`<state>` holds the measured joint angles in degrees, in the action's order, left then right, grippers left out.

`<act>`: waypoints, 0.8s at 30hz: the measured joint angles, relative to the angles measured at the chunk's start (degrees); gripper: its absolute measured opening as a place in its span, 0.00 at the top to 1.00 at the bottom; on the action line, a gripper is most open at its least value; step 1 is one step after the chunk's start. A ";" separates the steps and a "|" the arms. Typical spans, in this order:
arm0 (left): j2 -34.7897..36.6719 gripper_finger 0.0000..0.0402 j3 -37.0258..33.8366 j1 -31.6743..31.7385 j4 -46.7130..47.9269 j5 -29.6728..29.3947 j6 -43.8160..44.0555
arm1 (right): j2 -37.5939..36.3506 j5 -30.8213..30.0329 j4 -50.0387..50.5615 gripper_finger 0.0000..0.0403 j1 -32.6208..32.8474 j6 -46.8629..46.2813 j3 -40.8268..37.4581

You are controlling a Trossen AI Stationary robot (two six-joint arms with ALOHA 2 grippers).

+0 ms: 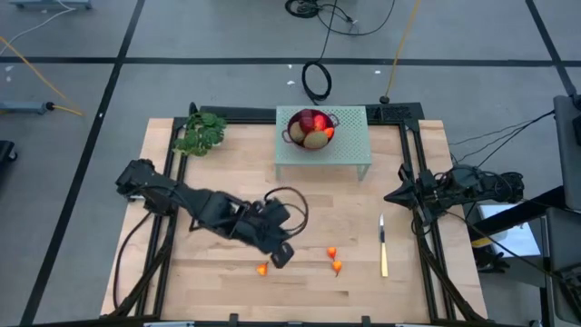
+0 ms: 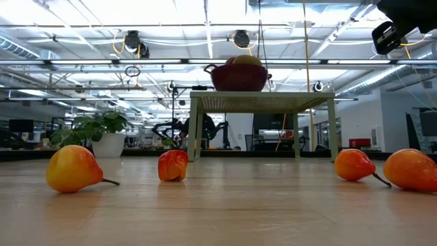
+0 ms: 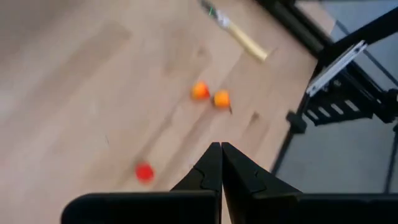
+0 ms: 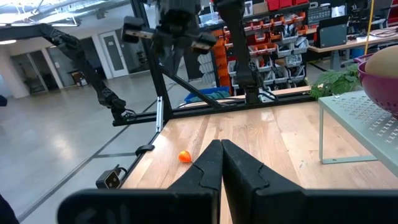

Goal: Pick & Place Fruit
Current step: Put the pear into the strainer bowl

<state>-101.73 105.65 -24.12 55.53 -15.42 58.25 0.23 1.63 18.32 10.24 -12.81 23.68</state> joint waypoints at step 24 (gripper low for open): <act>-6.30 0.93 -0.55 -8.24 10.35 11.26 24.57 | 0.00 -0.02 0.34 0.99 0.00 0.01 0.00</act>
<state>-108.04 105.10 -32.36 65.88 -4.16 82.82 0.23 1.61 18.65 10.24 -12.80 23.68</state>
